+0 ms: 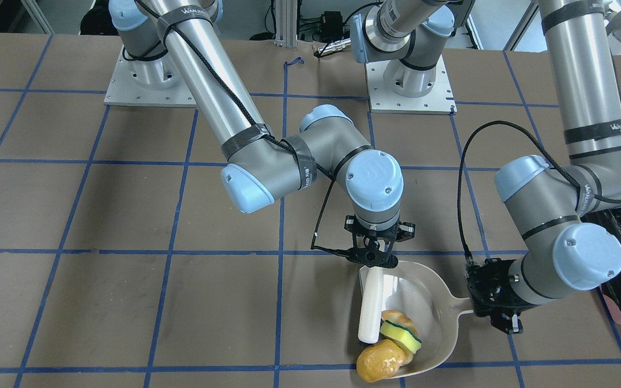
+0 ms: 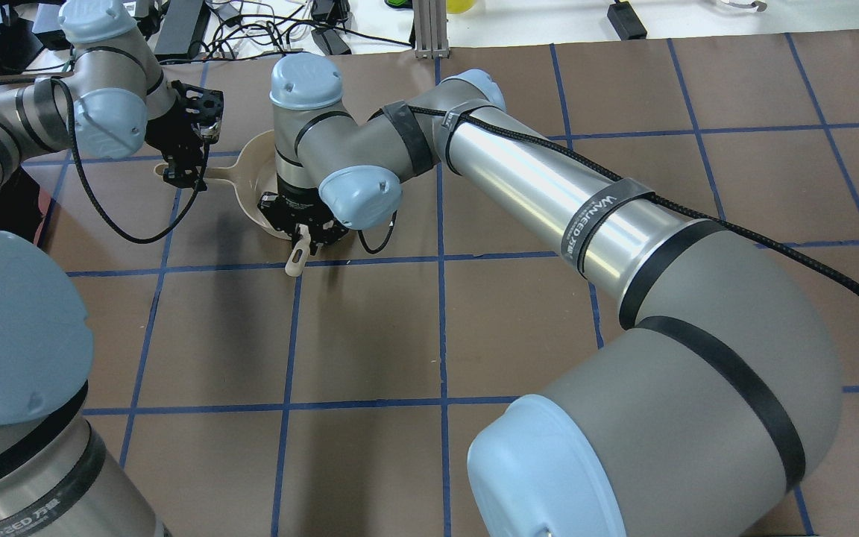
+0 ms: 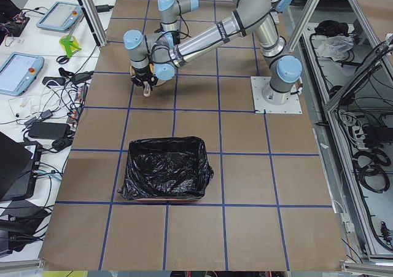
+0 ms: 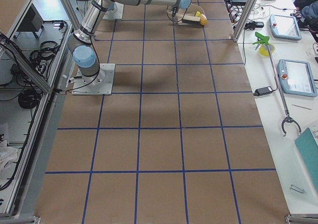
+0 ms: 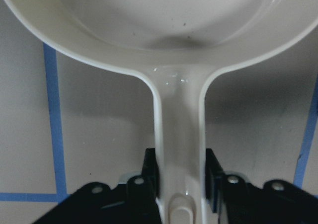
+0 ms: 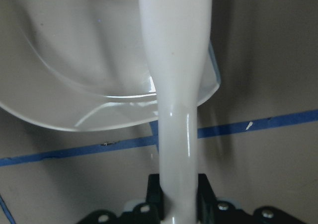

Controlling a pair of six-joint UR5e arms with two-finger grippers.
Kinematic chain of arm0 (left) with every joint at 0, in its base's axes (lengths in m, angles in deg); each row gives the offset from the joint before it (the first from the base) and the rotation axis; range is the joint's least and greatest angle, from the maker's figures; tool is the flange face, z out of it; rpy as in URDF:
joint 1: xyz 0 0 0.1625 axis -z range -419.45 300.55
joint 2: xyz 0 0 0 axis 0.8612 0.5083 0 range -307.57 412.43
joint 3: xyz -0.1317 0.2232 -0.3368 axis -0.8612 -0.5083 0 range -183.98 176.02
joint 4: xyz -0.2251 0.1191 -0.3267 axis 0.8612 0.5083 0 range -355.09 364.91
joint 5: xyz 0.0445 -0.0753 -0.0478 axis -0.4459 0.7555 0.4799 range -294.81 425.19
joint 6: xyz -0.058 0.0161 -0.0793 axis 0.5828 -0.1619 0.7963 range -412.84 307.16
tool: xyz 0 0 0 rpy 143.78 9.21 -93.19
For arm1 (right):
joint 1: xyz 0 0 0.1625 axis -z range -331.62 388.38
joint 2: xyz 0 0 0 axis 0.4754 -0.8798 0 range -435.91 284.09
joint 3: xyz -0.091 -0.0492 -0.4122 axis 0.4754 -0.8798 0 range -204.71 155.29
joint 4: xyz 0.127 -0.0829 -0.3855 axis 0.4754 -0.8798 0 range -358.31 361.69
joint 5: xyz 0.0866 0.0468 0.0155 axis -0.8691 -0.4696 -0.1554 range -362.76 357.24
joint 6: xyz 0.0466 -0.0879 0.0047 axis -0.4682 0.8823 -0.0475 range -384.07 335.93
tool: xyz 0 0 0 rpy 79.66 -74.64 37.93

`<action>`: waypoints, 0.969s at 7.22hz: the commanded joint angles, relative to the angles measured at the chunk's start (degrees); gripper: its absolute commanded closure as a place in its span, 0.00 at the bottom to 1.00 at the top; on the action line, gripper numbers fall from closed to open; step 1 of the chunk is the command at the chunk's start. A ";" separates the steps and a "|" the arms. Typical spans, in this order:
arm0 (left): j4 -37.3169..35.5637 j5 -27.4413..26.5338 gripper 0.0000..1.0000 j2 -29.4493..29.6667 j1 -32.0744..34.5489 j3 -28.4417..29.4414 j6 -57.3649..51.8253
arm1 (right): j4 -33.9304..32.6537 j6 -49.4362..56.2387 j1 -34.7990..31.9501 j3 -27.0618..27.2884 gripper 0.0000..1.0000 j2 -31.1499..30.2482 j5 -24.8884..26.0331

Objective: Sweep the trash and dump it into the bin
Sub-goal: 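Sweep the potato, sponge and potato piece into the dustpan with the right gripper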

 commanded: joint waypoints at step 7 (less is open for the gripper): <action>0.00 0.00 0.73 0.00 -0.18 0.00 -0.19 | 6.95 5.53 3.10 1.71 1.00 -5.65 6.19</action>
